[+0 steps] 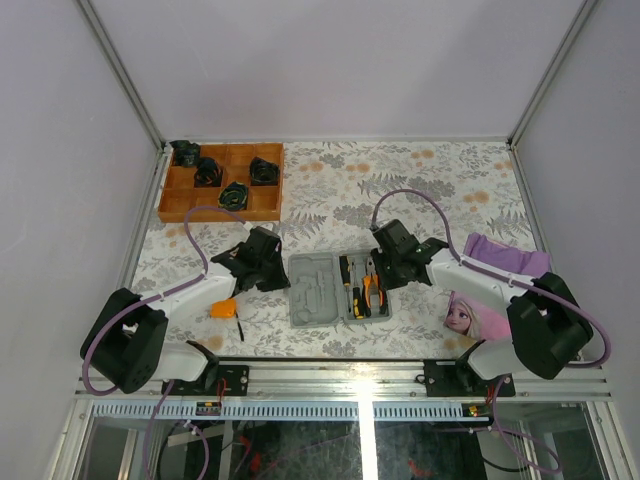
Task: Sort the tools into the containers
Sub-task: Place the pliers in the storage box.
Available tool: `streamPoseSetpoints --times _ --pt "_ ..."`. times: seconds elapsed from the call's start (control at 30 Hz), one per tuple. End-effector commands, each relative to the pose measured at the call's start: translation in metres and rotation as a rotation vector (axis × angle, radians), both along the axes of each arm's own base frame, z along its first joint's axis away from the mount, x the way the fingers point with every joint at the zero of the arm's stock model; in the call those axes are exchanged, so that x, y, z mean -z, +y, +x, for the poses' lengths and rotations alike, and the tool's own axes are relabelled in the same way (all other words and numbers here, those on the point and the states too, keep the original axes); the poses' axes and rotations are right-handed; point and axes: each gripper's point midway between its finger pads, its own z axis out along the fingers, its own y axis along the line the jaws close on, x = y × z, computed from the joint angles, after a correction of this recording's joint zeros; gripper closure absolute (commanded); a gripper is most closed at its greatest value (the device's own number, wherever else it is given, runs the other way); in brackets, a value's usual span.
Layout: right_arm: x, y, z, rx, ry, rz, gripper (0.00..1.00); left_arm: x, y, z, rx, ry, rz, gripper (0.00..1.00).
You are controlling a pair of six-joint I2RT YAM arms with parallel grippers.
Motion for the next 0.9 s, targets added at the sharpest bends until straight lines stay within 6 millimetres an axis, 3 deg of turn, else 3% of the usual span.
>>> streamPoseSetpoints --times 0.0,0.27,0.4,0.63,0.87 --pt "-0.001 0.006 0.002 -0.018 0.012 0.003 0.75 -0.002 0.000 0.001 -0.005 0.002 -0.010 1.00" --pt "0.018 -0.001 -0.009 -0.032 0.102 -0.059 0.83 -0.003 -0.003 0.002 0.000 0.004 -0.021 1.00" --pt "0.025 -0.003 -0.015 -0.036 0.139 -0.081 0.99 -0.003 -0.005 0.002 0.003 0.004 -0.025 1.00" --pt "0.050 -0.002 -0.032 -0.084 0.220 -0.150 1.00 -0.001 -0.006 0.002 0.008 0.007 -0.027 1.00" --pt "0.090 -0.004 -0.056 -0.106 0.308 -0.236 1.00 -0.002 -0.008 0.002 0.005 0.007 -0.038 1.00"
